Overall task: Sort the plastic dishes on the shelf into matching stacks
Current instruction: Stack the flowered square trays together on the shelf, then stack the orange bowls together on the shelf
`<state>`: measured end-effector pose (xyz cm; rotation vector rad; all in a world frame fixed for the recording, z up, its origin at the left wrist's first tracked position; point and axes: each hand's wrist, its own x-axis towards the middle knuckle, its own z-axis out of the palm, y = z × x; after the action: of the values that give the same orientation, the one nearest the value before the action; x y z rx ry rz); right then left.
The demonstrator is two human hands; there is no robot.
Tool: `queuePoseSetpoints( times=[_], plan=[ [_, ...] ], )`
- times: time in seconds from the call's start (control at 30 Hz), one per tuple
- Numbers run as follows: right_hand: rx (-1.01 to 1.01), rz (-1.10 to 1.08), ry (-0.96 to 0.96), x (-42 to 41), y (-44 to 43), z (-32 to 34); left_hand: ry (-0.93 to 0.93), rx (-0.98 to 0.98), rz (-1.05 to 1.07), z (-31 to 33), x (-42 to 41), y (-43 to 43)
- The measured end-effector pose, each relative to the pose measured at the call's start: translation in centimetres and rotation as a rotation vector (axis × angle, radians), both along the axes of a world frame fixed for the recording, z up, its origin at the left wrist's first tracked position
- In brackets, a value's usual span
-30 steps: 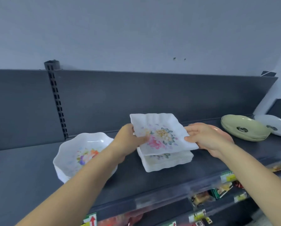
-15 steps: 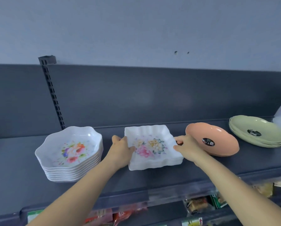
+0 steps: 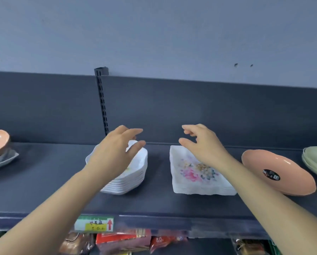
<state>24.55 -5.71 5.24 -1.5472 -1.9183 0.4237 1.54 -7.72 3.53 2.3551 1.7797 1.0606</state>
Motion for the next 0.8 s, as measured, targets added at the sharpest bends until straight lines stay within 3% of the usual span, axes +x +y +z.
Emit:
queuePoseSetpoints(
  times=[0.3,0.8],
  plan=[
    [-0.012,0.235,-0.095,-12.4,0.9,2.2,0.149,-0.104,0.174,-0.6,-18.7,-3.2],
    [-0.133,0.445,-0.1,-40.3,2.9,2.4,0.009,-0.147,0.534,-0.8,-45.1,-4.5]
  ],
)
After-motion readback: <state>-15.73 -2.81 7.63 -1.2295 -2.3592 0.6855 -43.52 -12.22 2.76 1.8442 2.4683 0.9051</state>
